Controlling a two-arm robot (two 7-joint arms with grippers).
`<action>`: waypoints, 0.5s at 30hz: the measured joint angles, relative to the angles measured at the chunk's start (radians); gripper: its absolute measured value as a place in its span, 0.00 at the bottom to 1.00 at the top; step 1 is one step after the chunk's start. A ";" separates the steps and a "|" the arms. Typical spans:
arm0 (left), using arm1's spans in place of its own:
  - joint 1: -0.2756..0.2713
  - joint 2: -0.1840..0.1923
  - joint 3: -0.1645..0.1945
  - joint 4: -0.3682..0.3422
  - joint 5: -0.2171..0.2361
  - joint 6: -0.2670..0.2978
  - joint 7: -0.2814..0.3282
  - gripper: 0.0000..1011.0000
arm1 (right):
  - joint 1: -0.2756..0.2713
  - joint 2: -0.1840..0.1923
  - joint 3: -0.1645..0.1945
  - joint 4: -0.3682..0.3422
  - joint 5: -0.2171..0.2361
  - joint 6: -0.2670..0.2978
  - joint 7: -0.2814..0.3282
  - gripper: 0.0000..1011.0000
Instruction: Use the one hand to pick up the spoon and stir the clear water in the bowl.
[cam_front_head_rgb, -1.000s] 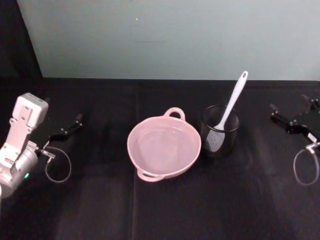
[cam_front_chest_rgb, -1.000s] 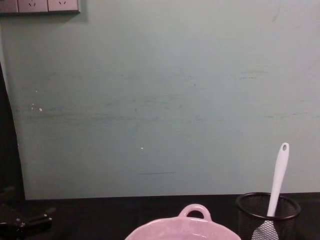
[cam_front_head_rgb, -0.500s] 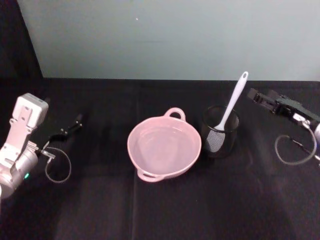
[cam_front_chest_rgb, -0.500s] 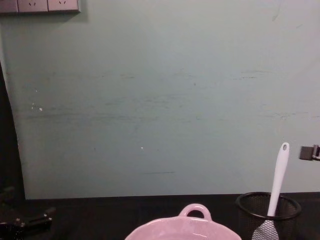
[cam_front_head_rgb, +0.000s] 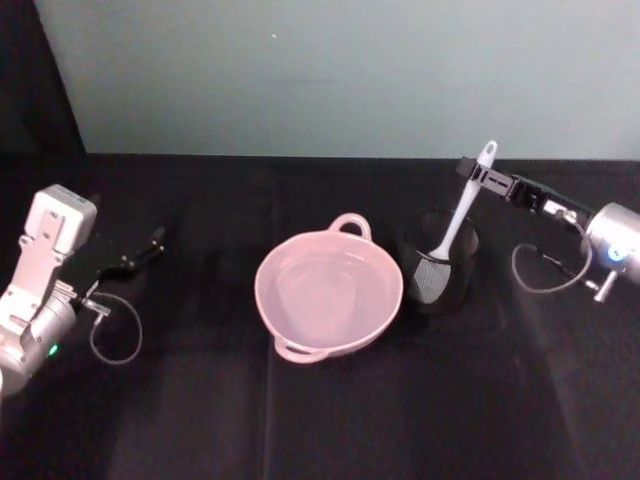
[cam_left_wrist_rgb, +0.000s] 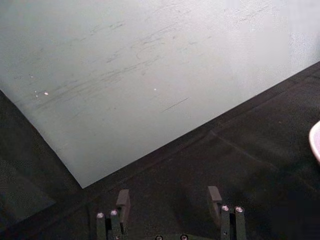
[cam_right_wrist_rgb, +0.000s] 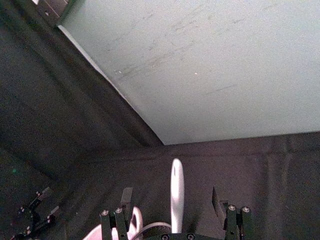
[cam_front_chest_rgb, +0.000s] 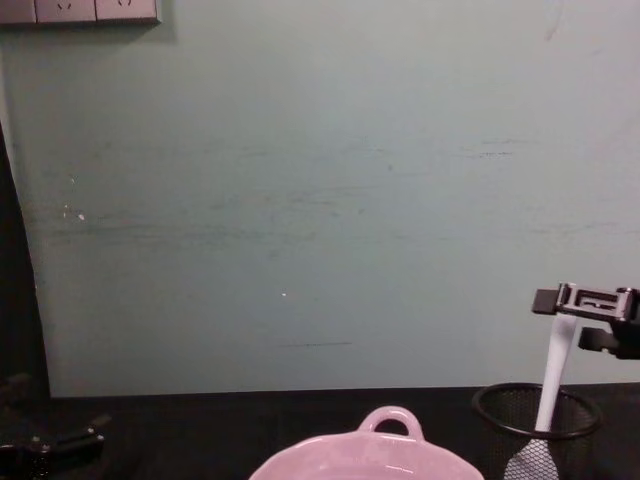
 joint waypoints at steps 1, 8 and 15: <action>0.000 0.000 0.000 0.000 0.000 0.000 0.000 1.00 | 0.007 -0.003 -0.006 0.009 -0.002 -0.002 0.003 0.99; 0.000 0.000 0.000 0.000 0.000 0.000 0.000 1.00 | 0.044 -0.018 -0.038 0.054 -0.005 -0.022 0.019 0.99; 0.000 0.000 0.000 0.000 0.000 0.000 0.000 1.00 | 0.047 -0.019 -0.040 0.057 -0.004 -0.025 0.021 0.99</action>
